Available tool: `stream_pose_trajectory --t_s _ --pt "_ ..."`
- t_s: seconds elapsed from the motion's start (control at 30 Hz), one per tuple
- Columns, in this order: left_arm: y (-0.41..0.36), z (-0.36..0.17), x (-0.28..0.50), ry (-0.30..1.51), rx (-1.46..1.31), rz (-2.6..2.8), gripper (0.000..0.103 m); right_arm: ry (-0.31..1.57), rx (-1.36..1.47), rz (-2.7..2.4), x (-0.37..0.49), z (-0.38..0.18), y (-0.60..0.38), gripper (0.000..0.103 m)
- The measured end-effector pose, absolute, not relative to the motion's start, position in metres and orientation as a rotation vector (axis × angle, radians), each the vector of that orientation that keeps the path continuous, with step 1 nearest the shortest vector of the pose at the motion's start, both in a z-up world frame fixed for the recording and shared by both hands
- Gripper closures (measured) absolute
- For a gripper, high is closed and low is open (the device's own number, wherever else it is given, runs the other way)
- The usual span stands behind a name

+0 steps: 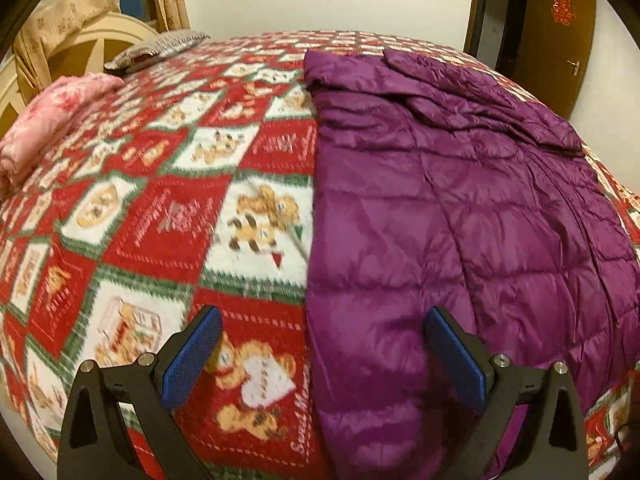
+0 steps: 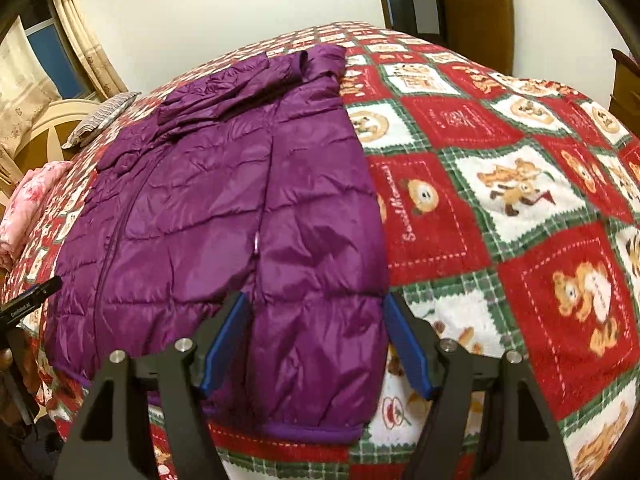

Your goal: Fold large clothes

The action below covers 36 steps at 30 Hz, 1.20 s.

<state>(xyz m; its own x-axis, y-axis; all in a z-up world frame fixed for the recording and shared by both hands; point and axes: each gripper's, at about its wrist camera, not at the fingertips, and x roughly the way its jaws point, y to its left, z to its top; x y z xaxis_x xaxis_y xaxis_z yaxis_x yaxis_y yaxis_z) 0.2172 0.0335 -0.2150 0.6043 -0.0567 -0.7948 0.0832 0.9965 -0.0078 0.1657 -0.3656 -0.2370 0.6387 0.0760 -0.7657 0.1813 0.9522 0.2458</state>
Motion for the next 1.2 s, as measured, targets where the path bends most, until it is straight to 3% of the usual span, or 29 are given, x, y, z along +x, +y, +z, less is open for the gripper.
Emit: stream_pose_trajectory --t_s 0.17,0.2,0.23,0.27,0.3,0.33,0.4,0.53,0.9,1.07,1.2 --pt "0.032 -0.220 0.209 0.922 0.016 -0.114 0.006 0.874 0.319 -0.074 0.159 -0.241 -0.369 0.032" --pt "0.030 -0.219 0.207 0.914 0.022 -0.130 0.020 0.876 0.311 -0.078 0.159 -0.241 -0.368 0.035" --pt "0.026 -0.216 0.205 0.905 0.033 -0.154 0.042 0.882 0.305 -0.075 0.159 -0.241 -0.367 0.046" --pt "0.023 -0.214 0.203 0.899 0.045 -0.176 0.054 0.887 0.300 -0.064 0.159 -0.241 -0.366 0.063" --pt "0.020 -0.211 0.202 0.898 0.053 -0.203 0.080 0.889 0.299 -0.045 0.159 -0.240 -0.365 0.076" --pt "0.017 -0.207 0.200 0.892 0.058 -0.226 0.089 0.886 0.314 -0.014 0.158 -0.239 -0.365 0.091" --pt "0.016 -0.196 0.195 0.853 0.068 -0.229 0.094 0.886 0.324 -0.002 0.157 -0.236 -0.365 0.094" --pt "0.025 -0.162 0.183 0.758 0.026 -0.271 0.097 0.805 0.368 0.028 0.145 -0.217 -0.372 0.096" --pt "0.042 -0.050 0.147 0.497 -0.015 -0.346 0.098 0.531 0.361 0.150 0.101 -0.093 -0.370 0.098" --pt "0.033 -0.034 0.194 0.459 0.036 -0.339 0.098 0.458 0.373 0.191 0.128 -0.063 -0.380 0.098" --pt "0.020 -0.047 0.260 0.485 0.065 -0.307 0.098 0.462 0.379 0.163 0.202 -0.065 -0.386 0.098"
